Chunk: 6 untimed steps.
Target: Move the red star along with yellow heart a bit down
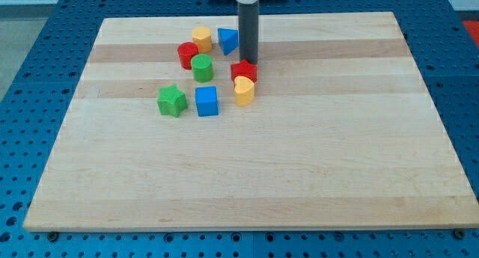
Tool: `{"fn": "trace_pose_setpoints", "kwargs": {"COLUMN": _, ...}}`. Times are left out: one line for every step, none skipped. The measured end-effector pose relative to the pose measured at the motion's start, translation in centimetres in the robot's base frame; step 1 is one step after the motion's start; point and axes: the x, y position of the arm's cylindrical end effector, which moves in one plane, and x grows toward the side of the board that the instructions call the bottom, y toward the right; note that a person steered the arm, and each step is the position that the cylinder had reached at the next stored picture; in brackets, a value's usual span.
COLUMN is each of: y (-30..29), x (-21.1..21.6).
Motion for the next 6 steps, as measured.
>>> {"fn": "trace_pose_setpoints", "kwargs": {"y": -0.1, "x": 0.0}}
{"fn": "trace_pose_setpoints", "kwargs": {"y": -0.3, "x": 2.3}}
{"fn": "trace_pose_setpoints", "kwargs": {"y": -0.3, "x": 3.5}}
{"fn": "trace_pose_setpoints", "kwargs": {"y": -0.4, "x": 4.1}}
{"fn": "trace_pose_setpoints", "kwargs": {"y": -0.5, "x": 7.1}}
{"fn": "trace_pose_setpoints", "kwargs": {"y": -0.5, "x": 10.5}}
